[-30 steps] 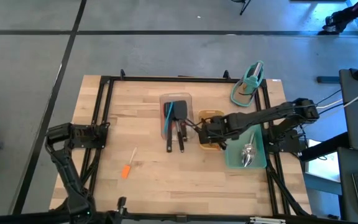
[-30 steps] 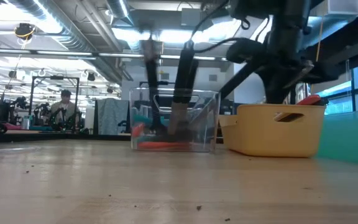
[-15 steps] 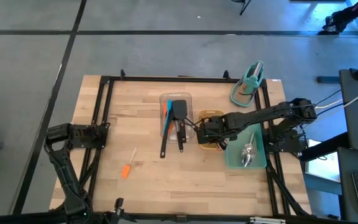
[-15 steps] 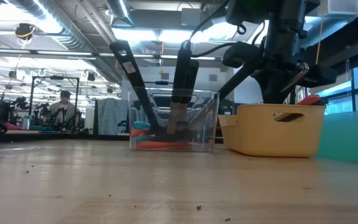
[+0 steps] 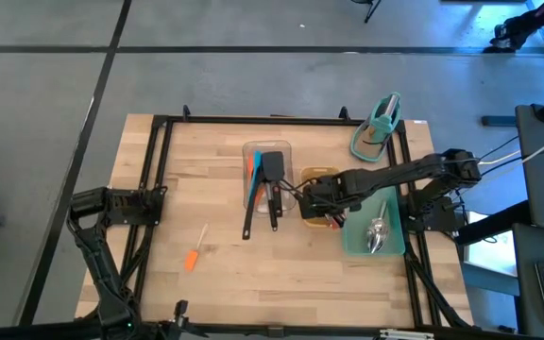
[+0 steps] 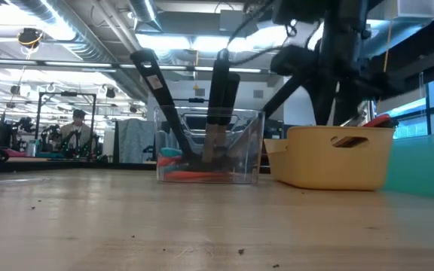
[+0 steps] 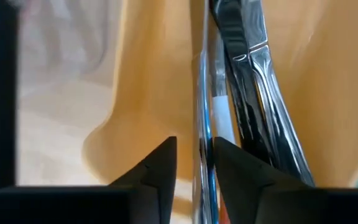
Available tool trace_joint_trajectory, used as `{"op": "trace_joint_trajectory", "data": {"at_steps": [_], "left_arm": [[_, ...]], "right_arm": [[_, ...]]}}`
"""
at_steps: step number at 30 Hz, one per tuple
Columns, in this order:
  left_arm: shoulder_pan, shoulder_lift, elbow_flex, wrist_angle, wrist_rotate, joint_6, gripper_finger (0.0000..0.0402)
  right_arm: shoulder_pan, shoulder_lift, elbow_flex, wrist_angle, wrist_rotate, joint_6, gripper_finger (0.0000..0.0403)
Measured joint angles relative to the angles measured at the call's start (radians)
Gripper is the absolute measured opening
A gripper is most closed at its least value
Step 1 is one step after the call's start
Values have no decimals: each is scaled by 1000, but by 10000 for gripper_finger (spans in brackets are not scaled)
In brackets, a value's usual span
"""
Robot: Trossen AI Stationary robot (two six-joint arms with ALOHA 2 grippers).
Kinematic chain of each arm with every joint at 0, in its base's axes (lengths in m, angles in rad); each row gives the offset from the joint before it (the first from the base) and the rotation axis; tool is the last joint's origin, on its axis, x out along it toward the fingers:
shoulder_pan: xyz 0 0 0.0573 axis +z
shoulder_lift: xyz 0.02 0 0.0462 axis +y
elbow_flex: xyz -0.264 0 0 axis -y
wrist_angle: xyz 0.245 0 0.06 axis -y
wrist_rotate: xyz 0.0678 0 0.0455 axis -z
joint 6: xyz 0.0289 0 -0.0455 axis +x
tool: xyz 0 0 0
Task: Pick & Place Kitchen Items
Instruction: Put the silver table knife into the yellow bin, then put the orange spatula into the transparent bin
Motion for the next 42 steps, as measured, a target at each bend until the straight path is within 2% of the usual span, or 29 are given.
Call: {"op": "trace_joint_trajectory", "data": {"at_steps": [7, 11, 15, 20, 25, 28, 32, 36, 40, 42], "left_arm": [[0, 0, 0, 0, 0, 0, 196], [0, 0, 0, 0, 0, 0, 196], [0, 0, 0, 0, -4, 0, 196], [0, 0, 0, -6, 20, -6, 196], [-3, 6, 0, 26, 111, -27, 196], [-12, 35, 0, 93, 118, 4, 196], [-7, 82, 0, 208, 122, 77, 196], [16, 122, 0, 285, 94, 139, 196], [50, 147, 0, 293, 93, 104, 196], [66, 148, 0, 271, 85, 60, 196]], "right_arm": [[0, -6, 203, -247, -9, -81, 118], [7, -6, 379, -377, 54, -101, 118], [50, -7, 544, -381, 121, -120, 119], [157, -9, 660, -174, 231, -229, 119], [330, -2, 669, 110, 417, -463, 119], [445, 36, 670, 219, 546, -559, 119], [567, 118, 669, 306, 636, -564, 119], [641, 211, 668, 324, 640, -554, 119], [686, 319, 668, 397, 660, -372, 119], [700, 382, 668, 490, 668, -386, 119]]}}
